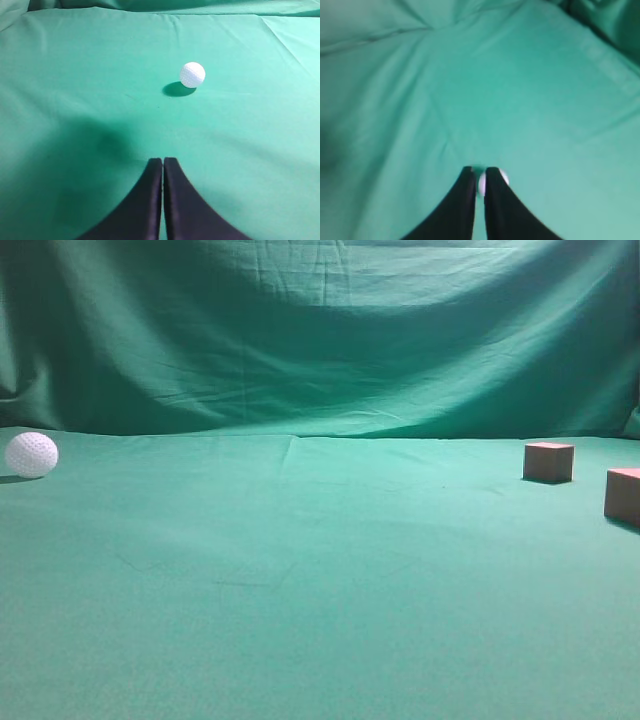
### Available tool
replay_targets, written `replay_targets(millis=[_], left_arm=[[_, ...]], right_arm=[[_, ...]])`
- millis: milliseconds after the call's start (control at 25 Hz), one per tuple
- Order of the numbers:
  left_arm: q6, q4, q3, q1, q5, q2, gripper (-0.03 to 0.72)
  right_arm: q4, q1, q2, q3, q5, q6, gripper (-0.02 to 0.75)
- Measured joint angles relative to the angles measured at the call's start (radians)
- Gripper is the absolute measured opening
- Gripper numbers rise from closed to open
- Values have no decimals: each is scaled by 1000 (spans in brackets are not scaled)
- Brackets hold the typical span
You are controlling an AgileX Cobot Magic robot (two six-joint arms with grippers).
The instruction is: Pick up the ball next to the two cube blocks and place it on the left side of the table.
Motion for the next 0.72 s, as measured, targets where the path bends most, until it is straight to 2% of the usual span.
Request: replay_targets(millis=[160,280,520,720], left_arm=[[0,0,0,0,0,0,0],[0,0,0,0,0,0,0],[0,0,0,0,0,0,0],[0,0,0,0,0,0,0]], right_arm=[[-247,-25,-147,0,288,254,0],[-407,-29,-257,0,392,360,0],[-469,-33,-505,97,412,404,0],[-522,-33,-734,353,416,435,0]])
